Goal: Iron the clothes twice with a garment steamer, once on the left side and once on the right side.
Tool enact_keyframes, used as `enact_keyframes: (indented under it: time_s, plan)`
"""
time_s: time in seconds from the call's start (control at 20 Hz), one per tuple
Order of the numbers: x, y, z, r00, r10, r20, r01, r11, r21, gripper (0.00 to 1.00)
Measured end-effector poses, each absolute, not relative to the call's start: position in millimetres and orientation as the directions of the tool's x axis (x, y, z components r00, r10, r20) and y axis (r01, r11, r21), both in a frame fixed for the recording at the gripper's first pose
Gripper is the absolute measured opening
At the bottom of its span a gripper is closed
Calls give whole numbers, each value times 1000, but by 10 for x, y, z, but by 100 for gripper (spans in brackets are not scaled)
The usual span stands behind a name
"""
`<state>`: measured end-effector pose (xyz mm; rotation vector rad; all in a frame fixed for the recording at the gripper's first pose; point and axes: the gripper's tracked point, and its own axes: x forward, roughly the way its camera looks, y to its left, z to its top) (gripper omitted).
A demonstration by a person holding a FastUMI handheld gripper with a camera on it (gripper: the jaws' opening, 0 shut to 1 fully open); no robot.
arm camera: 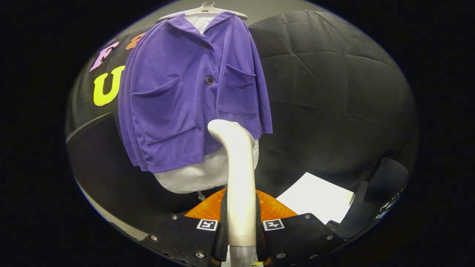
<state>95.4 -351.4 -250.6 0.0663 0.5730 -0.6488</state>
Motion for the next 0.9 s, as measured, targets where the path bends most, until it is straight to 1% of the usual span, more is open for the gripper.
enact_keyframes:
  time_s: [0.25,0.6,0.9]
  plan:
    - [801,-3223,-1891,742,-510,-436,528,845,-91,29]
    - [402,-2558,-1044,869,-380,-316,375,924,-80,29]
    - [-34,-2017,-544,917,-305,-258,289,952,-96,29]
